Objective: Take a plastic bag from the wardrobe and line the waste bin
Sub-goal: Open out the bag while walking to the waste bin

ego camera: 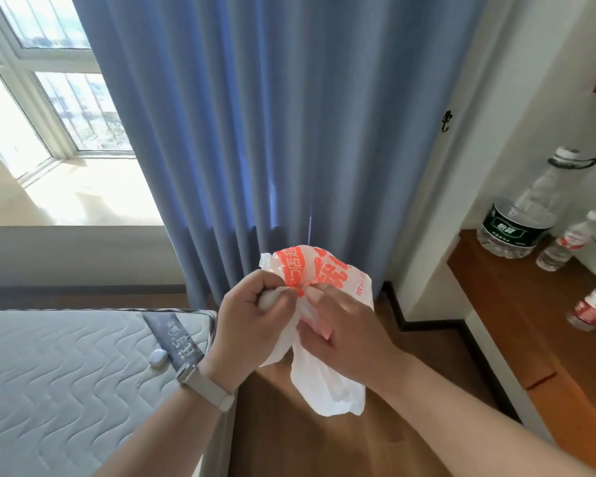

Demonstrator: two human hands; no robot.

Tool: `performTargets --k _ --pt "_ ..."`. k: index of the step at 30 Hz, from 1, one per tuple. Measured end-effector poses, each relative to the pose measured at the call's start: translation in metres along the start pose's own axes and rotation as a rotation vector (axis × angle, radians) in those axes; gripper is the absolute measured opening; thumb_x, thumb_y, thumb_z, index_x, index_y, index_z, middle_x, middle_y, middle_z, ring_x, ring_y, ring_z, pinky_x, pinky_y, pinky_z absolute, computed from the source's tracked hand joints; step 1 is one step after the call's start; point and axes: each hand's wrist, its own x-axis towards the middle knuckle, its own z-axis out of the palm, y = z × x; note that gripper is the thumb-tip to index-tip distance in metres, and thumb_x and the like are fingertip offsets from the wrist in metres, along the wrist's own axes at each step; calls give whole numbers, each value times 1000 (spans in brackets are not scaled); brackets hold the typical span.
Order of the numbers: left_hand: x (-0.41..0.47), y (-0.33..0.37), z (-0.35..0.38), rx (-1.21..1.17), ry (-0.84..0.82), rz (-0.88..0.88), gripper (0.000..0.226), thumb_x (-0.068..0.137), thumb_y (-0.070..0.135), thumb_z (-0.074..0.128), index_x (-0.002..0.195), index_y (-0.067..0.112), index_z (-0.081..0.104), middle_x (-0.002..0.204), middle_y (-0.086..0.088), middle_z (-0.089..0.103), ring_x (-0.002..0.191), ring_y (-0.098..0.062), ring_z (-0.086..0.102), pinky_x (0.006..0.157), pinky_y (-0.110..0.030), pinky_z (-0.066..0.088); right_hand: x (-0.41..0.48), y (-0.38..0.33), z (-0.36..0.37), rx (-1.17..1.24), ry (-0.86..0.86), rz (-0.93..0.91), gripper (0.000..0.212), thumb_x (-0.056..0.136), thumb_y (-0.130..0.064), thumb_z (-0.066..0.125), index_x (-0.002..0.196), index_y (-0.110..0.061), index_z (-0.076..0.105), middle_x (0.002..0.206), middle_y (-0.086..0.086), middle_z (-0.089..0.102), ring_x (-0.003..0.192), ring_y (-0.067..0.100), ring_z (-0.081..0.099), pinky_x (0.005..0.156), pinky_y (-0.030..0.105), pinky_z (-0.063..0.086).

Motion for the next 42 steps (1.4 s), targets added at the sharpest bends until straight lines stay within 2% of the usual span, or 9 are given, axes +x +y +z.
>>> performTargets --k 6,12,21,27,31,33,37,39,42 --pt "98 -38 -32 -70 -6 -15 8 76 14 66 69 15 62 66 0 61 60 -5 54 58 -18 47 102 13 40 -17 -6 -3 38 90 -38 58 124 -22 50 120 2 65 100 20 65 82 26 48" --pt "160 -74 -46 -82 31 -33 8 74 18 66 69 21 62 66 3 61 61 -5 54 59 -18 48 167 36 72 -21 -11 -42 39 89 -37 59 123 -21 51 118 2 65 99 22 64 78 36 56" --pt "249 -129 -40 -8 104 -70 10 76 16 66 70 22 62 63 10 59 60 -2 52 59 -15 46 260 104 126 80 -44 -123 37 90 -38 57 121 -20 52 113 3 66 91 21 66 72 32 56" --pt "326 -153 -15 91 229 -119 10 75 16 65 69 22 60 62 8 59 59 -2 52 59 -15 46 339 171 150 208 -115 -183 41 87 -32 67 124 -19 53 118 4 64 97 25 64 72 42 58" --pt "382 -158 3 158 277 -134 7 76 18 66 70 20 62 67 -5 63 62 -11 56 61 -28 51 396 214 149 271 -185 -227 38 90 -36 62 124 -23 51 119 -2 62 99 19 61 73 37 57" --pt "406 -161 11 167 323 -127 6 76 20 67 71 20 63 68 -6 64 62 -11 57 60 -28 52 424 232 150 290 -232 -259 35 92 -40 57 123 -26 50 119 -6 61 100 15 59 74 29 54" --pt "435 -170 14 178 412 -110 12 74 31 65 69 20 63 66 -4 63 60 -10 57 59 -25 50 466 247 161 343 -295 -328 34 93 -44 53 124 -28 50 120 -8 62 100 13 59 79 7 30" --pt "442 -175 7 198 466 -98 12 74 32 65 70 21 62 67 -3 63 60 -7 56 59 -22 49 480 246 171 386 -338 -364 36 93 -49 49 123 -29 49 119 -9 62 100 11 59 80 6 29" --pt "452 -188 -8 235 549 -87 7 74 29 65 71 24 62 67 3 63 60 -1 54 60 -15 46 505 241 193 420 -380 -434 37 93 -51 47 122 -28 50 117 -9 63 99 11 60 82 13 41"
